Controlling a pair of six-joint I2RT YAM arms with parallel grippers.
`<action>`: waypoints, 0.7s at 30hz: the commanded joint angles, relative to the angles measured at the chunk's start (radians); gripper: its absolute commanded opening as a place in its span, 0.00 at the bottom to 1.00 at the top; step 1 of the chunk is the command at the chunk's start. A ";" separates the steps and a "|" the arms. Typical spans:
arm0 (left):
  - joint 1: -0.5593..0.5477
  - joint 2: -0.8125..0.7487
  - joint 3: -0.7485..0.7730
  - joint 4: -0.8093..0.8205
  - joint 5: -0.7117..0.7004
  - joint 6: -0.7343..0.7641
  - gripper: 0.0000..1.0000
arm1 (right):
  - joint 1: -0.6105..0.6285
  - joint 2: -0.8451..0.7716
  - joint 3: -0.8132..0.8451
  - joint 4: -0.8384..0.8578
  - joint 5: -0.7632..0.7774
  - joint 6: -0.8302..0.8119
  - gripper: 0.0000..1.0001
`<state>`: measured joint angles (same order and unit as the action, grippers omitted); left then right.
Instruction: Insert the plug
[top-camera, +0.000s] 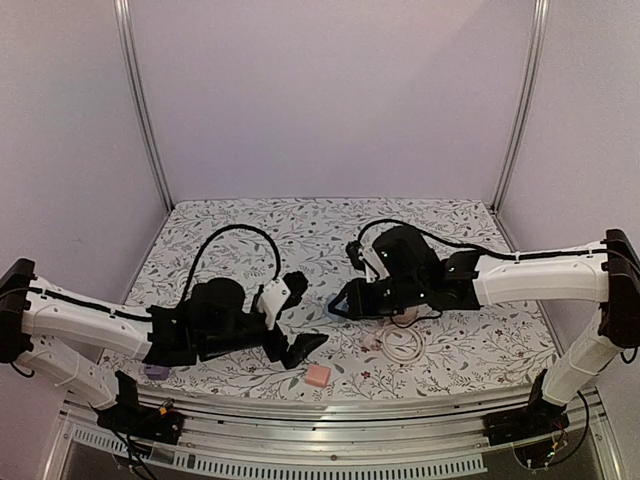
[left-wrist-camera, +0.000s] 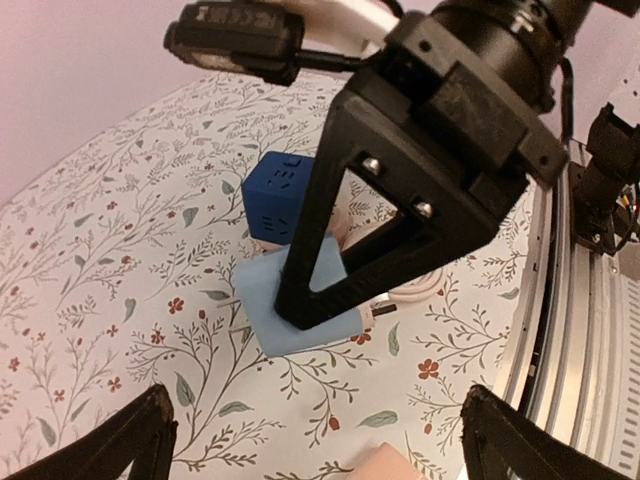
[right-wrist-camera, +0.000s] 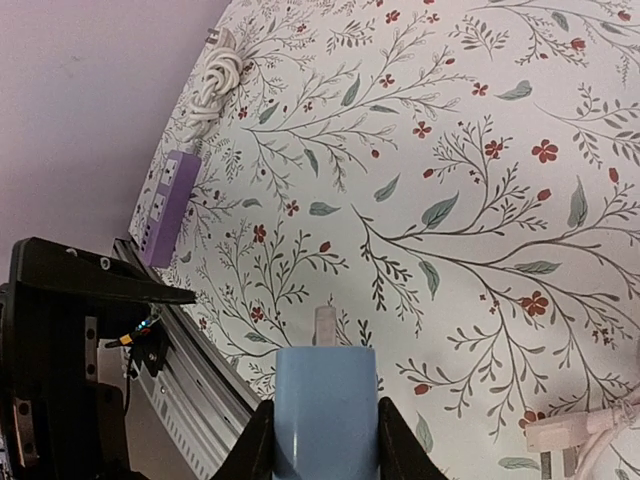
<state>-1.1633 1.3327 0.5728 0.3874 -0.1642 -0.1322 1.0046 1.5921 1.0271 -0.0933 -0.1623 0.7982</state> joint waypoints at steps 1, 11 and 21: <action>-0.015 -0.055 -0.048 -0.054 0.113 0.252 0.99 | -0.015 -0.053 0.064 -0.208 -0.064 -0.159 0.00; -0.028 -0.036 0.002 -0.068 0.092 0.501 0.96 | -0.017 -0.072 0.115 -0.370 -0.221 -0.265 0.00; -0.083 0.018 0.013 0.019 0.025 0.673 0.85 | -0.017 -0.087 0.115 -0.378 -0.308 -0.274 0.00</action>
<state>-1.2190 1.3155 0.5510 0.3786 -0.0971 0.4492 0.9916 1.5322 1.1191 -0.4576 -0.4221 0.5404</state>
